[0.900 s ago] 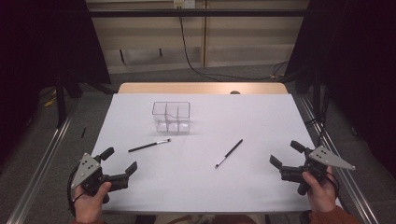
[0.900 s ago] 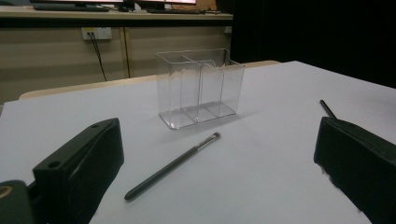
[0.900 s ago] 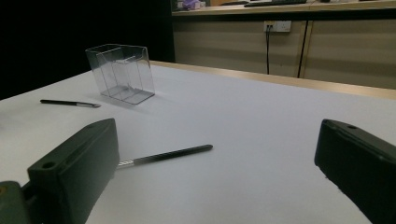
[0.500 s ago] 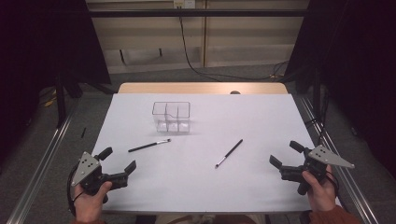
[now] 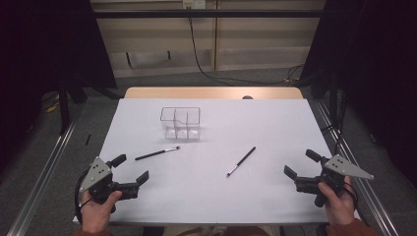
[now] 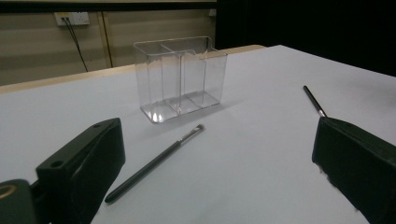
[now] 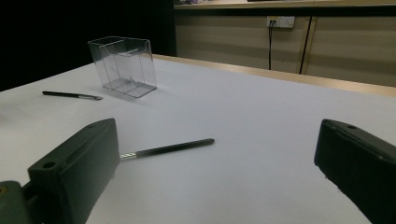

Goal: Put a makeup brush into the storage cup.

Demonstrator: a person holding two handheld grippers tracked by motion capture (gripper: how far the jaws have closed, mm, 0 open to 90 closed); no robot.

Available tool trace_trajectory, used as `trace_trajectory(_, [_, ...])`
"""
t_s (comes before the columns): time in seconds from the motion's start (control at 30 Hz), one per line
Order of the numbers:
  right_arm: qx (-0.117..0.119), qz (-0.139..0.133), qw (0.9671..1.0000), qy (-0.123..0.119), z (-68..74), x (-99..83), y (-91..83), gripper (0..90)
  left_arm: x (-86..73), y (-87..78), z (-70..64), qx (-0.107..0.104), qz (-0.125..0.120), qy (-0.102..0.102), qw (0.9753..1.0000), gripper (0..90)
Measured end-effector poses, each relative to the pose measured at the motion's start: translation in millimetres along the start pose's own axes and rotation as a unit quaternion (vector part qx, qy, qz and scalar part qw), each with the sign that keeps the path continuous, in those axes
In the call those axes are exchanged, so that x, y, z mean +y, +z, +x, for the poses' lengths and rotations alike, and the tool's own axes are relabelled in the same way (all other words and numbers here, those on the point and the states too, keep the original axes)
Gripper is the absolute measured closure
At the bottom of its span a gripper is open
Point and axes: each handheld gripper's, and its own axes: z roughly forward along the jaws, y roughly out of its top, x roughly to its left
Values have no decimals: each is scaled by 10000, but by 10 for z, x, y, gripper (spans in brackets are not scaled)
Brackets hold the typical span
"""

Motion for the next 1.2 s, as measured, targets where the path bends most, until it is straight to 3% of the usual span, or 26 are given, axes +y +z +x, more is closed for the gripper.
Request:
trace_trajectory(0.57, [-14,32,10000,14,-12,-9,-2,0,211,172,99,-93,-15,76,9999,26])
trace_trajectory(0.77, [-2,49,10000,-19,-8,-9,6,0,255,260,148,-56,7,16,10000,26])
trace_trajectory(1.2, [24,26,10000,9,-3,-4,11,0,364,439,182,-180,10,172,9997,26])
